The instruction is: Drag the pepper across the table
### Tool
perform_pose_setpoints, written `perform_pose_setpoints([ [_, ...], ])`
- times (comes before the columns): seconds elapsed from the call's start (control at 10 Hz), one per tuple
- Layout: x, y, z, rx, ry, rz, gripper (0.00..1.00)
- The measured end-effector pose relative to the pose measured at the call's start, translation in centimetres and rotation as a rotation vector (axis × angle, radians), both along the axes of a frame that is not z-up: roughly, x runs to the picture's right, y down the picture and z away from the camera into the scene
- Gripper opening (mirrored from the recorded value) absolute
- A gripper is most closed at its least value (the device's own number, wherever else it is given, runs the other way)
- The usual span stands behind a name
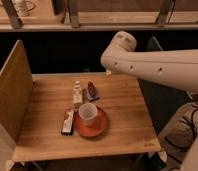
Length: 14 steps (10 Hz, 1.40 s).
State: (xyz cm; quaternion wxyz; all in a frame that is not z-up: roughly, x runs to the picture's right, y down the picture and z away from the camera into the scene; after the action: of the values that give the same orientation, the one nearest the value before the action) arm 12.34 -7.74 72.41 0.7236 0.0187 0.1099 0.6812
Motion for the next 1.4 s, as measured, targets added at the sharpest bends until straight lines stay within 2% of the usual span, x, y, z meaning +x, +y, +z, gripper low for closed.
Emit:
perform_pose_setpoints([
  [0.1,-0.2,1.1,2.9,-0.014,-0.016,0.098,0.74],
  [0.2,-0.5,2.2,5.5,-0.032,-0.034,0.167,0.74],
  [0.3,-1.0,3.0,7.8,-0.049,-0.058,0.219,0.74],
  [0.5,-2.9,4.5,12.1,-0.09,-0.117,0.277,0.74],
  [0.6,-4.3,5.2,14.2,-0.114,-0.16,0.279,0.74],
  [0.7,-5.4,5.7,15.4,-0.132,-0.194,0.266,0.74],
  [0.9,-8.3,6.5,17.1,-0.171,-0.284,0.202,0.74],
  [1.1,-9.5,6.8,17.8,-0.183,-0.323,0.175,0.74],
  [1.3,-9.4,6.7,17.7,-0.18,-0.322,0.172,0.74],
  [1.4,-9.1,6.3,17.7,-0.168,-0.31,0.152,0.74],
])
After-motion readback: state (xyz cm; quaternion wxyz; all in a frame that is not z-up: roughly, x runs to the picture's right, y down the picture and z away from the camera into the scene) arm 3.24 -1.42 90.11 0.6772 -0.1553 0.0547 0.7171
